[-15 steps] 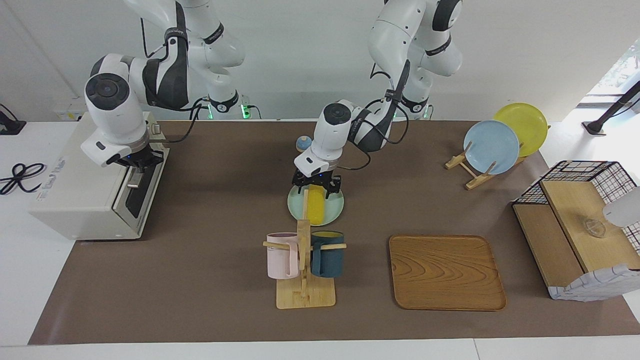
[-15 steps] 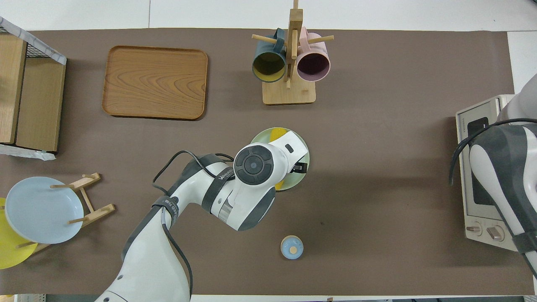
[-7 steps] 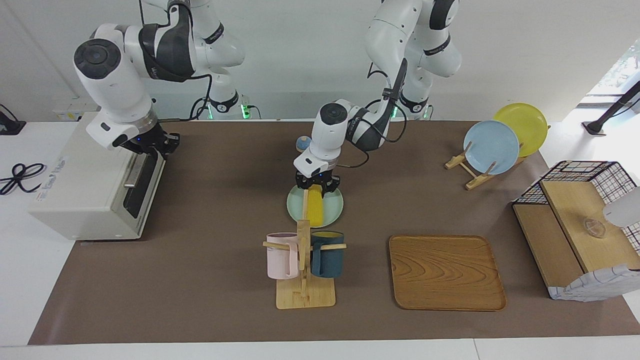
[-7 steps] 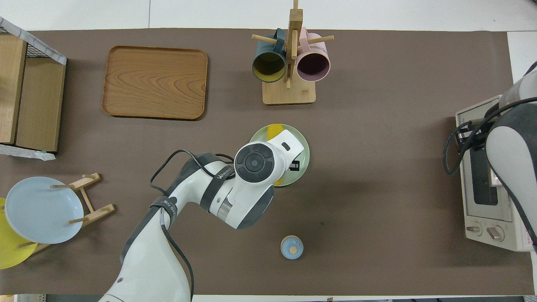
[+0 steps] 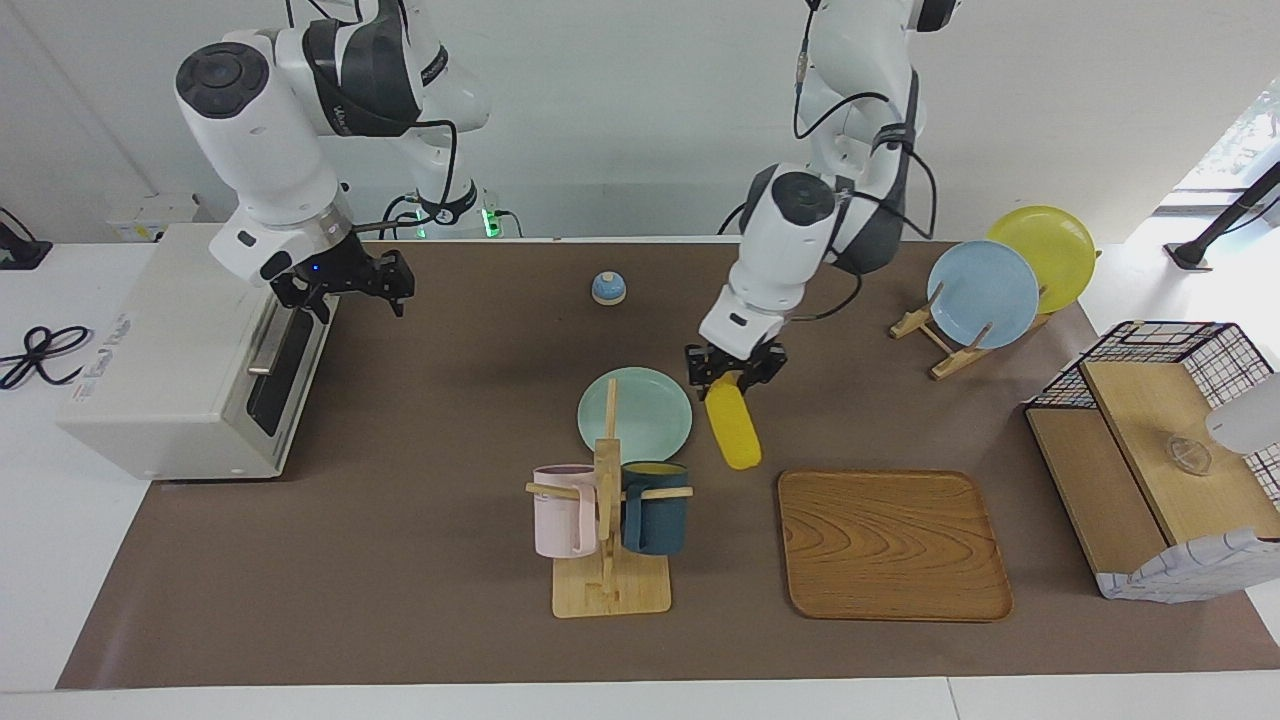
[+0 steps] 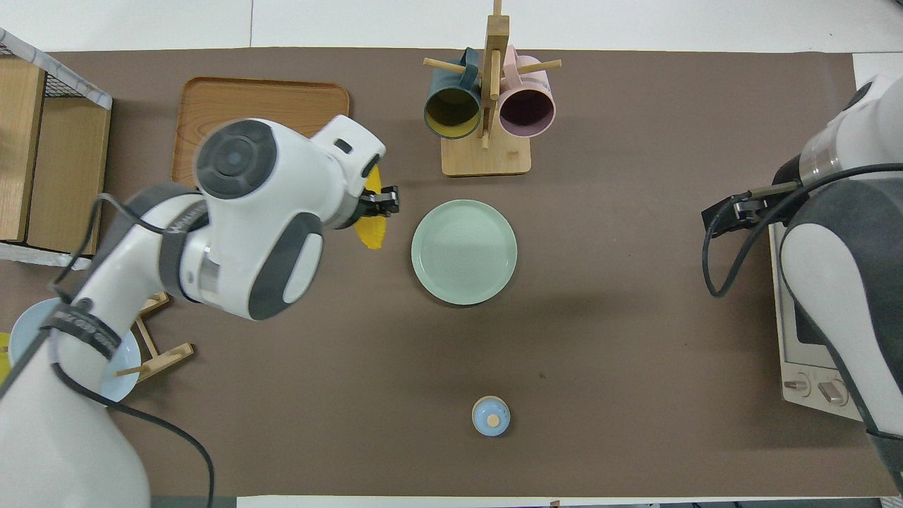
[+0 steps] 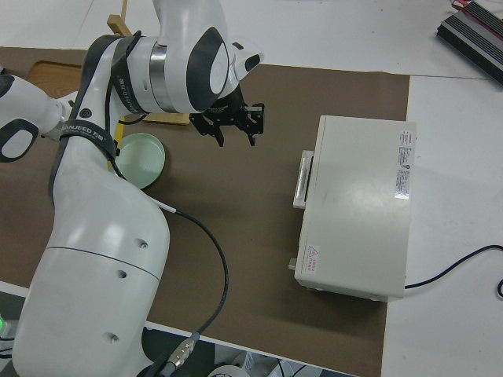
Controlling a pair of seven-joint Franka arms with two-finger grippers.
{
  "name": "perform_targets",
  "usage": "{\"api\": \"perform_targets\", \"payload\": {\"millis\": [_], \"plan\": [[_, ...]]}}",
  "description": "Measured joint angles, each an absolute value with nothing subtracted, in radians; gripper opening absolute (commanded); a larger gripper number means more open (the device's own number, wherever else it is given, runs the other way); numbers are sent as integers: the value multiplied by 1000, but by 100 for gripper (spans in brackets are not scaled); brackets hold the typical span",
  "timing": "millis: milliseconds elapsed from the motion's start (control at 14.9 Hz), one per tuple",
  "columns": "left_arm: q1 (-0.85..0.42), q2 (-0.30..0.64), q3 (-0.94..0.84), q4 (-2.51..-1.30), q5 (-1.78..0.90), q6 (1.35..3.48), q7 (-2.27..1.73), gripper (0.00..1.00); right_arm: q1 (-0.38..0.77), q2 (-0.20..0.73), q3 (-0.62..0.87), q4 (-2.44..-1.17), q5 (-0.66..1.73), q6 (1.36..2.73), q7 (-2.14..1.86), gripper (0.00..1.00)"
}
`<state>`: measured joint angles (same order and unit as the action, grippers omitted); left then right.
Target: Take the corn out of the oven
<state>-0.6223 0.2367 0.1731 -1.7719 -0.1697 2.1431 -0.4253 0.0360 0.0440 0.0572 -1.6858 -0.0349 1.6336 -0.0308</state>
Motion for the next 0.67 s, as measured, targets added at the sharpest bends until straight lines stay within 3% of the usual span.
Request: {"api": "perform_targets", "payload": {"millis": [337,673], "plan": [[-365,314,170,-1714,-171,2130,-191,0,50,40,60,-1686,-34,1633,-28,100],[-275,573,160,-1512,-227,2187,-89,0,42,-2,32,-1686,-34,1596,-28,100]]}}
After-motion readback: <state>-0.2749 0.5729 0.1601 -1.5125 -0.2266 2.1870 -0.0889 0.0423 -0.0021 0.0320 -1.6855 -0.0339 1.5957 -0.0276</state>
